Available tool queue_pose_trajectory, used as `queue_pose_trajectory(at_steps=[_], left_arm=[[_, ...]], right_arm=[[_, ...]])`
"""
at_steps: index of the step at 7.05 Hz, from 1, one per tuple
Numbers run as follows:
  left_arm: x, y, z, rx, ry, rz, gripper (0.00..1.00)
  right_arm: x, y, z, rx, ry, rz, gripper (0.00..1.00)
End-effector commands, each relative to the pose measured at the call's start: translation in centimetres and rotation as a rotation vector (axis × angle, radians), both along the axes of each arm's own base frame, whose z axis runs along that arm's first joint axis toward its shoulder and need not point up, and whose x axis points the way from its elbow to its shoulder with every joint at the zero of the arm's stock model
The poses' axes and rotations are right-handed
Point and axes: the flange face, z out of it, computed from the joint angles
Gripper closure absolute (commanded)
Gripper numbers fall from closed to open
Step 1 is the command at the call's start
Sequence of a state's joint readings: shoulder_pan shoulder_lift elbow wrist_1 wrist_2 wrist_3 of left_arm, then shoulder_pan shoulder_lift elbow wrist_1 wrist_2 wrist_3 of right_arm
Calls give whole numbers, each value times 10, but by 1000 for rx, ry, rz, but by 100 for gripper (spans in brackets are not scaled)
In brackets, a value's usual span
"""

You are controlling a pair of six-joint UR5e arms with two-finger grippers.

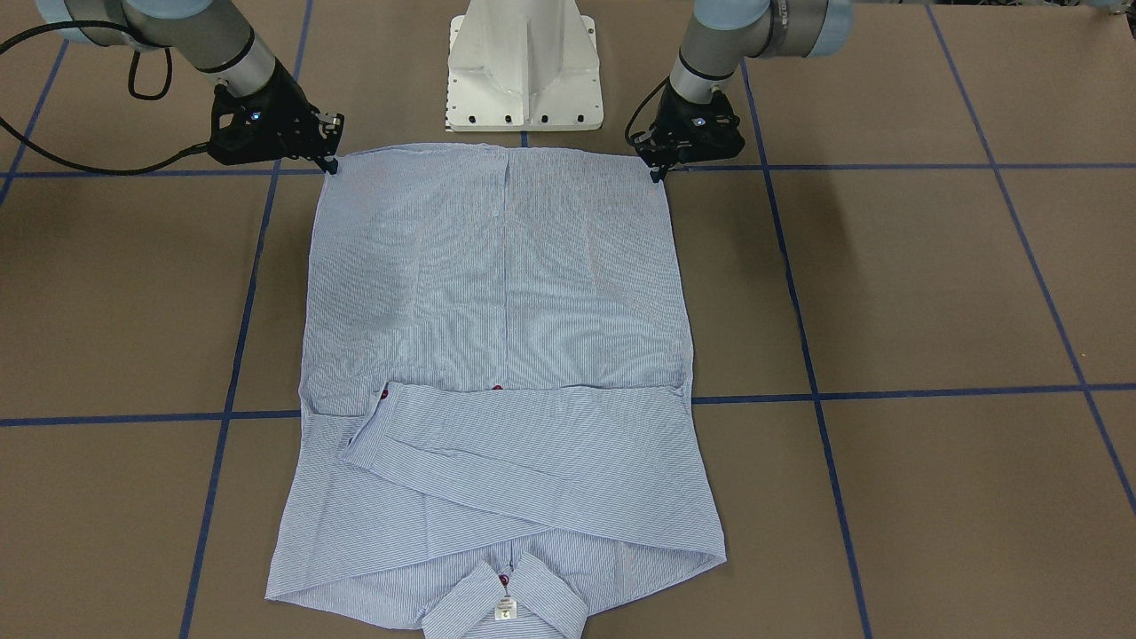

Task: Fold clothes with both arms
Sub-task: 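Lift the hem corners with both grippers, right gripper moving toward the collar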

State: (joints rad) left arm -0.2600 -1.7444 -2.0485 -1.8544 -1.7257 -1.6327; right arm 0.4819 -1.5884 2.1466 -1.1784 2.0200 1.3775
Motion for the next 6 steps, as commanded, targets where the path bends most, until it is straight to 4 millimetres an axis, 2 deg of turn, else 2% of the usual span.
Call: queue_pose_trajectory(at_steps=[1,4,6], left_arm=[[-24,8,-10,16,19,47,100],[-31,-8,-6,93,5,69,100],[-38,-24,-1,120,-8,62,100]], right_arm=[[28,-14,-15,-32,-52,-2,100],[41,-27,-11,-44,-52,12,100],[40,-33,-2,-52,-37,20,100]])
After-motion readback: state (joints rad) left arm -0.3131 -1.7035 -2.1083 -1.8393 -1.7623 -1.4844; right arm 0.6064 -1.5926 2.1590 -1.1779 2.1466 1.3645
